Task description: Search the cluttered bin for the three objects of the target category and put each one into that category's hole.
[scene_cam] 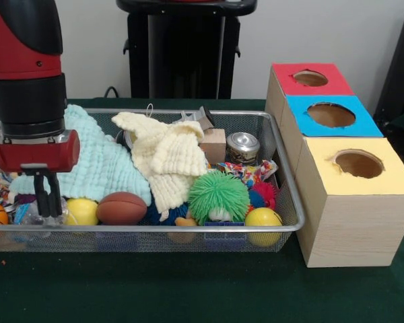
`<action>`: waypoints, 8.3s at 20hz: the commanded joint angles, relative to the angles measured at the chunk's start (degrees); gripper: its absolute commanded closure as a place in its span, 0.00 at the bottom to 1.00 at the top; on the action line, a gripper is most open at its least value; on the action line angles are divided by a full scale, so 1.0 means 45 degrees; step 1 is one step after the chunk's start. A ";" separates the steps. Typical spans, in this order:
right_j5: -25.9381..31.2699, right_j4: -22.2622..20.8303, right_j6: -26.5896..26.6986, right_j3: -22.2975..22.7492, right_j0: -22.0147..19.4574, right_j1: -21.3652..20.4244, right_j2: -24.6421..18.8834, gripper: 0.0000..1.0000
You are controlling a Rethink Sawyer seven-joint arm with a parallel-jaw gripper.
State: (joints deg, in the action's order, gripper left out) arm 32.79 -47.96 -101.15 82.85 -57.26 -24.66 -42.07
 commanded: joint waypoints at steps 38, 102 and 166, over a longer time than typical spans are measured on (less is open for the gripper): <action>0.0551 -0.2059 0.2631 0.0459 0.0644 -0.0761 0.1548 0.00; 0.1528 0.2289 -0.3903 0.4725 0.3675 -0.4680 0.3181 1.00; -0.0130 1.1651 -0.9516 0.3141 1.6182 -0.2734 1.2244 1.00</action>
State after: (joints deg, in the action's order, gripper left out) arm 33.06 -1.86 -122.82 104.16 13.95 -42.41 12.44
